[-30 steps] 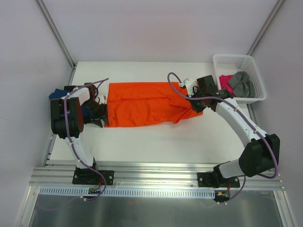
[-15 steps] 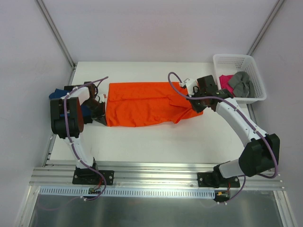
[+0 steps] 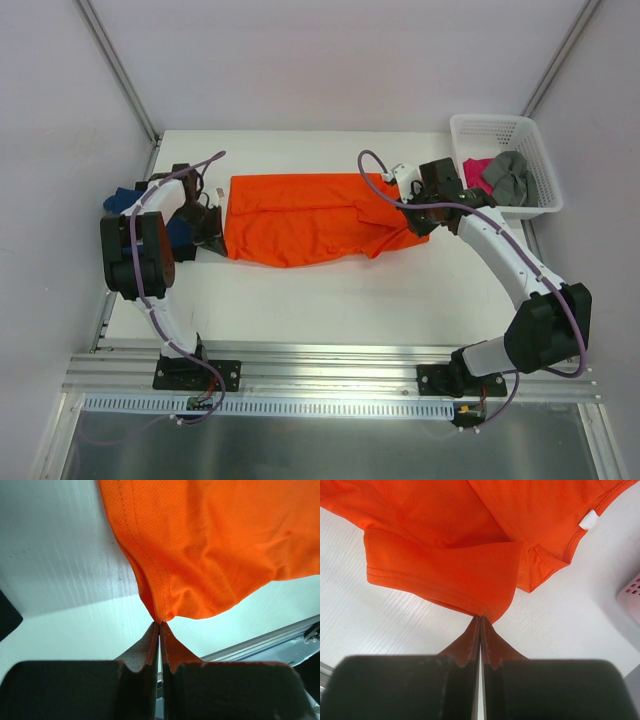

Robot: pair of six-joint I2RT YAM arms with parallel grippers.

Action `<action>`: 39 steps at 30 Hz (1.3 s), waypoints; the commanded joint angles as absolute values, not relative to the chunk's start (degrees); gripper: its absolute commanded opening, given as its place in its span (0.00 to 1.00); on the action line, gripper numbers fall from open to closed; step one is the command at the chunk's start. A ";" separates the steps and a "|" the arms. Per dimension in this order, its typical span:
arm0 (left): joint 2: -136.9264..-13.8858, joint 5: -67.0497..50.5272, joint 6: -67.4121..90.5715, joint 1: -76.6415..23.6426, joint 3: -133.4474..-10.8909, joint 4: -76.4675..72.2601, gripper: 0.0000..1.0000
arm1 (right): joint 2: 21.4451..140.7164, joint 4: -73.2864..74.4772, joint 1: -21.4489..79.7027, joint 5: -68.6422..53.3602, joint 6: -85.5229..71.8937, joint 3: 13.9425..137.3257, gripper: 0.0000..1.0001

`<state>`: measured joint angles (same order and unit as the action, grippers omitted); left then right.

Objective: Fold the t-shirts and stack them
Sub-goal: Fold the tshirt

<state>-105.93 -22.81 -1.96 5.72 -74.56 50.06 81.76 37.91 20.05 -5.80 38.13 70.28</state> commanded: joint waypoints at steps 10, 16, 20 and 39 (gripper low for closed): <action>-100.90 -25.58 -3.16 5.98 -77.87 53.70 0.00 | 81.65 35.59 18.55 -4.57 37.71 72.68 0.01; -101.60 -25.75 -3.43 6.06 -80.77 54.14 0.00 | 82.88 34.81 17.58 -4.22 37.62 74.00 0.01; -102.57 -25.75 -3.52 6.15 -83.32 54.23 0.00 | 84.46 34.37 17.40 -3.87 37.71 75.41 0.01; -112.93 -23.38 -3.08 6.94 -95.71 52.73 0.00 | 95.44 31.12 16.52 -1.41 37.88 83.32 0.01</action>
<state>-111.28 -23.75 -2.42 6.48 -92.42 52.64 94.76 33.17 16.95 -2.96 38.13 80.44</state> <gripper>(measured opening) 0.006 0.009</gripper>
